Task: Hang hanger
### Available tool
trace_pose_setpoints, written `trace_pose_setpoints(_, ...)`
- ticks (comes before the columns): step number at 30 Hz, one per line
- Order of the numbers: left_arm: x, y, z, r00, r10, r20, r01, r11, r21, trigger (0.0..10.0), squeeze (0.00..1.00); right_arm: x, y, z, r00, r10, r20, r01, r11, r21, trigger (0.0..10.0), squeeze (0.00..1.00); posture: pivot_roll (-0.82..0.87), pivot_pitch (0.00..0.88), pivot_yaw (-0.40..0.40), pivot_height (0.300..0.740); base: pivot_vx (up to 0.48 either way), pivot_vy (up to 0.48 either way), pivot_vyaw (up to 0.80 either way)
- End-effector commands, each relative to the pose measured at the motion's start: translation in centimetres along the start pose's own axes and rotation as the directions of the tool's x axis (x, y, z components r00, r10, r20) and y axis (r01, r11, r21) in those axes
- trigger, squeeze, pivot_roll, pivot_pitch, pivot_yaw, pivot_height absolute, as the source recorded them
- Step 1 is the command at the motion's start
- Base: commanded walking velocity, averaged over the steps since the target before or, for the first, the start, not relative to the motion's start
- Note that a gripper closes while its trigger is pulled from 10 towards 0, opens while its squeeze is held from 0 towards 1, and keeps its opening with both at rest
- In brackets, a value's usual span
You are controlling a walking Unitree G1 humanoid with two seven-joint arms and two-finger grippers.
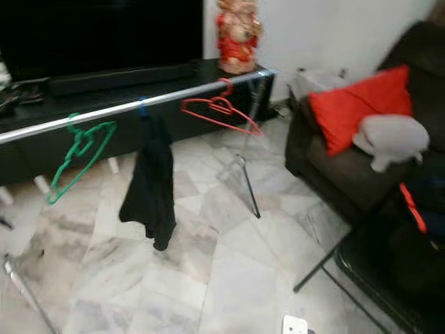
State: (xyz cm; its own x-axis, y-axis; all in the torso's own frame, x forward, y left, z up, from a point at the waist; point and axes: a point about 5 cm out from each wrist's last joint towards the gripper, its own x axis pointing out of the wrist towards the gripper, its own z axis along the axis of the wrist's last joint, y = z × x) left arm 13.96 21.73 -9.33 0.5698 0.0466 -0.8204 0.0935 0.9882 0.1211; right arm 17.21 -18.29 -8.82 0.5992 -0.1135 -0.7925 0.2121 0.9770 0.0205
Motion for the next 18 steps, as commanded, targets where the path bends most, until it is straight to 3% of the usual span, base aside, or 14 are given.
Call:
trace_pose_setpoints(1,-0.06,0.21,-0.20,1.000,0.001,-0.011,-0.001,1.000,0.007,10.0,0.00,0.05,0.33,0.15,1.000,0.008,0.002,-0.008,1.000,-0.002,10.0,0.00,0.08,0.073,-0.017,0.740,0.000,0.000,-0.78)
trace_pose_setpoints(12,-0.05,0.21,-0.18,1.000,0.001,-0.013,-0.001,1.000,0.003,10.0,0.00,0.08,0.54,0.38,1.000,0.019,0.014,-0.019,1.000,-0.016,10.0,0.00,0.08,0.073,-0.018,0.740,0.000,0.000,-0.76)
trace_pose_setpoints(18,-0.04,0.16,-0.19,1.000,-0.002,-0.013,0.002,1.000,-0.009,10.0,0.00,0.08,0.65,0.43,0.999,0.031,0.019,-0.031,0.999,-0.030,10.0,0.00,0.08,0.074,-0.021,0.740,0.000,0.000,0.00)
